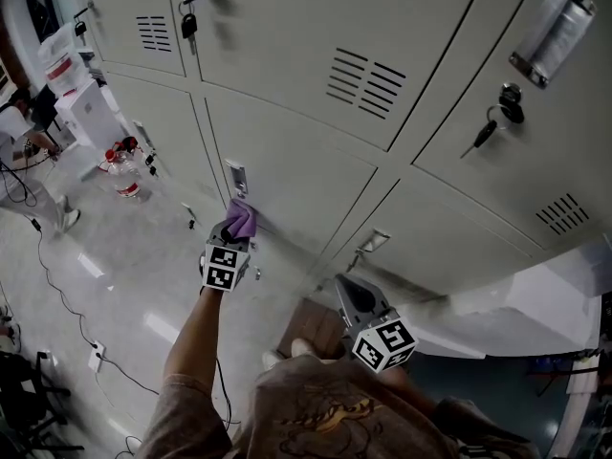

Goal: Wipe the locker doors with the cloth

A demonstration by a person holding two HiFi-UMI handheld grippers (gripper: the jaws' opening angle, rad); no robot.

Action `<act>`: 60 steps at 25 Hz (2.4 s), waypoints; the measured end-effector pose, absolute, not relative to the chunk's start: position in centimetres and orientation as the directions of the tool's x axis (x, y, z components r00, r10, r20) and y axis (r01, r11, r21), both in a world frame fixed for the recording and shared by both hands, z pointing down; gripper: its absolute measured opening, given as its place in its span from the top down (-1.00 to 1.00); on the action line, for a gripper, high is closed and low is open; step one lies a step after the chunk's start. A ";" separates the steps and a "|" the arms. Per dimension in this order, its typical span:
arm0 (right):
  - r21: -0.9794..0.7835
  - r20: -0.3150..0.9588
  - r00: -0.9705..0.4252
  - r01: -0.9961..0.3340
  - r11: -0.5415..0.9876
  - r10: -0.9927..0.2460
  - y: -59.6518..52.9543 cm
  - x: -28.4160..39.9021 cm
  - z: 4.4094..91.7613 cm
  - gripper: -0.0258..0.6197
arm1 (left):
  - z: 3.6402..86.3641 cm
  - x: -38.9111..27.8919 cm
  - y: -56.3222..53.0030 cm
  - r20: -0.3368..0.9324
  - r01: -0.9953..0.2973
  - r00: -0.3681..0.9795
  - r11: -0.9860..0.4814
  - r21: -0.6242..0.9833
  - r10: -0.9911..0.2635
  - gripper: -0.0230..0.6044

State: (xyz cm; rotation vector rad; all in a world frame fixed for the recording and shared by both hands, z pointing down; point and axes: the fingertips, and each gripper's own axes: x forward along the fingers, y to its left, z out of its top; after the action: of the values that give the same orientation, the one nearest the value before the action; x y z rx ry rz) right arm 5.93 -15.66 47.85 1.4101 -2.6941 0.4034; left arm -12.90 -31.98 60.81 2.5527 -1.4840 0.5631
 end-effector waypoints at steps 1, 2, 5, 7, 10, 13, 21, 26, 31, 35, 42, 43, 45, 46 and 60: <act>-0.196 0.186 -0.575 -0.817 0.543 -0.797 -15.7 6.0 47.9 0.93 | 61.1 -12.9 -31.8 0.389 -0.861 0.443 -0.505 -0.066 -0.808 0.80; -0.196 0.186 -0.574 -0.817 0.543 -0.797 -15.7 6.0 47.9 0.93 | 61.2 -12.9 -31.6 0.391 -0.863 0.441 -0.502 -0.062 -0.808 0.80; -0.195 0.184 -0.577 -0.815 0.546 -0.796 -15.7 5.9 47.8 0.93 | 61.2 -13.1 -30.8 0.384 -0.872 0.431 -0.486 -0.054 -0.816 0.80; -0.195 0.181 -0.581 -0.812 0.550 -0.794 -15.6 5.8 47.8 0.93 | 60.6 -13.3 -30.2 0.368 -0.879 0.425 -0.474 -0.049 -0.827 0.80; -0.197 0.177 -0.589 -0.806 0.558 -0.788 -15.5 5.6 47.8 0.93 | 58.9 -13.8 -29.3 0.325 -0.893 0.412 -0.448 -0.043 -0.851 0.80; -0.198 0.173 -0.598 -0.800 0.567 -0.783 -15.4 5.3 47.7 0.93 | 56.3 -14.4 -28.6 0.266 -0.905 0.395 -0.422 -0.053 -0.879 0.80; -0.208 0.152 -0.614 -0.786 0.582 -0.775 -15.0 4.8 47.4 0.93 | 45.5 -14.1 -26.7 0.077 -0.908 0.405 -0.411 -0.082 -0.911 0.80; -0.217 0.140 -0.628 -0.774 0.595 -0.766 -14.6 4.3 47.2 0.93 | 37.9 -12.7 -25.9 -0.045 -0.894 0.437 -0.428 -0.131 -0.898 0.80; -0.218 0.133 -0.636 -0.767 0.604 -0.760 -14.2 4.0 47.1 0.93 | 31.5 -11.2 -25.2 -0.123 -0.873 0.473 -0.446 -0.194 -0.872 0.80; -0.218 0.127 -0.639 -0.764 0.607 -0.758 -14.0 3.9 46.9 0.93 | 28.0 -10.0 -24.9 -0.163 -0.854 0.503 -0.459 -0.246 -0.849 0.80; -0.215 0.122 -0.636 -0.766 0.606 -0.762 -13.9 4.3 46.6 0.93 | 23.5 -8.1 -25.3 -0.195 -0.817 0.548 -0.472 -0.331 -0.813 0.80; -0.214 0.121 -0.636 -0.767 0.605 -0.762 -13.9 4.4 46.5 0.93 | 23.1 -7.8 -25.4 -0.195 -0.812 0.553 -0.472 -0.342 -0.810 0.80; -0.212 0.122 -0.634 -0.768 0.604 -0.764 -13.9 4.5 46.5 0.93 | 22.5 -7.4 -25.7 -0.193 -0.806 0.558 -0.471 -0.358 -0.807 0.80; -0.212 0.121 -0.633 -0.769 0.603 -0.764 -13.9 4.6 46.5 0.93 | 22.3 -7.1 -25.8 -0.193 -0.803 0.560 -0.471 -0.365 -0.806 0.80; -0.217 0.125 -0.620 -0.779 0.588 -0.775 -14.7 5.8 46.7 0.93 | 23.1 -5.4 -27.9 -0.174 -0.779 0.594 -0.508 -0.367 -0.786 0.80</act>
State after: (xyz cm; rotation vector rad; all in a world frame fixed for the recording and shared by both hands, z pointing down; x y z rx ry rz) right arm 5.82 -14.69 46.75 1.3620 -2.7838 0.3931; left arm -5.44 -27.92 23.10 3.1595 -1.6398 0.0275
